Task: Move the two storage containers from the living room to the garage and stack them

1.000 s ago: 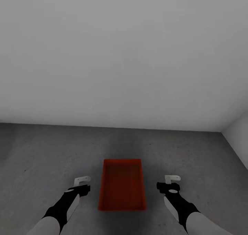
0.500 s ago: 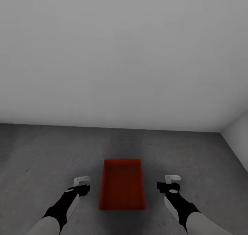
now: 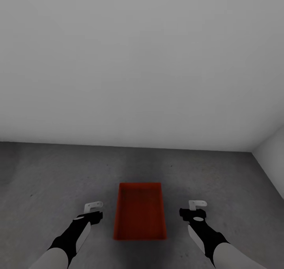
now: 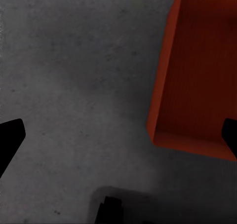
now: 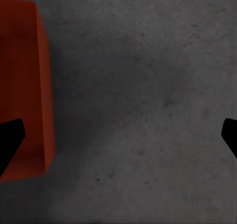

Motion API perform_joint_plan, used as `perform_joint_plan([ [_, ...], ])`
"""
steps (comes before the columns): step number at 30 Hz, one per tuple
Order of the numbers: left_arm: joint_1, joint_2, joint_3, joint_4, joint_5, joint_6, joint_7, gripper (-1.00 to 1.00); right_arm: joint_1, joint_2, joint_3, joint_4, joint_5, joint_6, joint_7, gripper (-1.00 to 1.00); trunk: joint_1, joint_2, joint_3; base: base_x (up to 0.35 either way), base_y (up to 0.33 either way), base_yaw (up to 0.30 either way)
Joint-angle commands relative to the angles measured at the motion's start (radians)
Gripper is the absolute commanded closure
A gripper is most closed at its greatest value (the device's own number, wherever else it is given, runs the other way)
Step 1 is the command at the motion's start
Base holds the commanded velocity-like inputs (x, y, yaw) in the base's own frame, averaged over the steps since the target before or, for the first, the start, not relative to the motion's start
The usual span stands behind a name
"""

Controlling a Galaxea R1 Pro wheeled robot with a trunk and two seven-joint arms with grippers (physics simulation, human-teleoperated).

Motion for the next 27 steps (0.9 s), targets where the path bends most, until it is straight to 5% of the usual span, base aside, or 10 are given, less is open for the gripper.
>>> perform_joint_plan([
  [1,0.0,-0.002,0.003,-0.002,0.009,0.005,0.003,-1.0,0.0,-0.001,0.008,-0.002,-0.009,0.006,-0.007,-1.0,-0.004,0.007,0.002,0.0,0.0,0.0],
  [27,0.0,0.001,0.002,-0.015,0.007,0.005,0.003,-1.0,0.0,0.0,0.011,-0.001,-0.005,0.008,-0.005,-1.0,-0.103,0.189,0.084,0.0,0.0,0.0],
])
